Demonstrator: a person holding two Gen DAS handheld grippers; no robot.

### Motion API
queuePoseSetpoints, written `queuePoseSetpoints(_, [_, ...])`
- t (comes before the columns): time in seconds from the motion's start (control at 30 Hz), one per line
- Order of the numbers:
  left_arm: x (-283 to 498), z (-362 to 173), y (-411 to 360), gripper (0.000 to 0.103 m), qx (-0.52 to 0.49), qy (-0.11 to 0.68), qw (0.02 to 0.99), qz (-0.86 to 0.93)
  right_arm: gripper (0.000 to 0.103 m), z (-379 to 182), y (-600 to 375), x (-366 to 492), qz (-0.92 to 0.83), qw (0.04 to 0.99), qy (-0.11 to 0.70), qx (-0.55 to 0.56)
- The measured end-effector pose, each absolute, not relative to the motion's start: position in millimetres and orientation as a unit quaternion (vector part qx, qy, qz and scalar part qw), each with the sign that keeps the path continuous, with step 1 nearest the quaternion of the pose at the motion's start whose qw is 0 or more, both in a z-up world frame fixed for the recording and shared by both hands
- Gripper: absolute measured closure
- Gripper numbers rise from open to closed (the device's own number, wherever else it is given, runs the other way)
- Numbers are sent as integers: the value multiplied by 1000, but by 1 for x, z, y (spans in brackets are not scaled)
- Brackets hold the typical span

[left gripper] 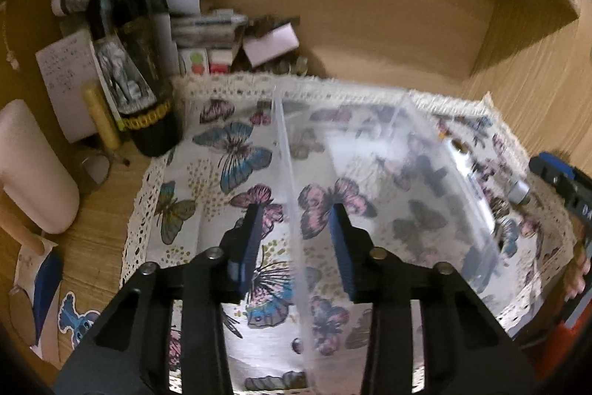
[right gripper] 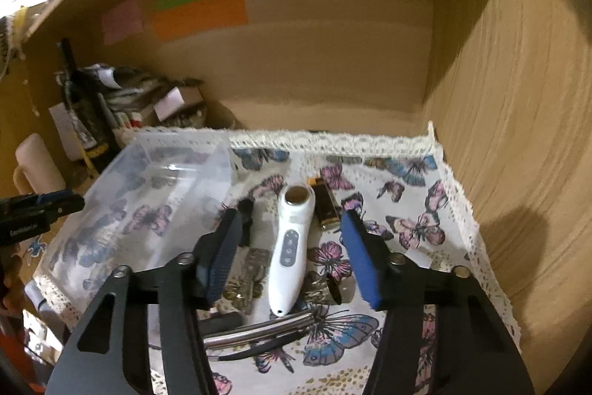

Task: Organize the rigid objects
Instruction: 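Grasp the clear box divider with the left tool while the right tool grasps the white massager, then carry the white massager into the clear box with the right tool and release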

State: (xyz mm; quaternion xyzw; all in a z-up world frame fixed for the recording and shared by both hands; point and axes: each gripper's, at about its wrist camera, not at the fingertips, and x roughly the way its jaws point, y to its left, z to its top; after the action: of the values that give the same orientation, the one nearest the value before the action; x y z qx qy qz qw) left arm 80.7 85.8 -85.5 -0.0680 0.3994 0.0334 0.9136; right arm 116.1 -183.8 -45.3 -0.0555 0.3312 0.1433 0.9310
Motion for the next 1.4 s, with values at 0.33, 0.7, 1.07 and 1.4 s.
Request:
queuePoseSetpoints(0.33, [96,-104,95,89,-98,455,885,-1,69,-81,-169,165,143,894,420,-63])
queuePoseSetpoints(0.7, [98,-106,96,91,-105,453,885,-8,71,-130,-150,205,139,856,491,-89])
queuePoseSetpoints(1.07, [98,-105,95,92,-100,451,887,-4,74,-89,-154,183,136,895,419,-68])
queuePoseSetpoints(1.4, [102,-109,91,92,-78,440,895,7,74,-31,-140,147,174,926,332,-51])
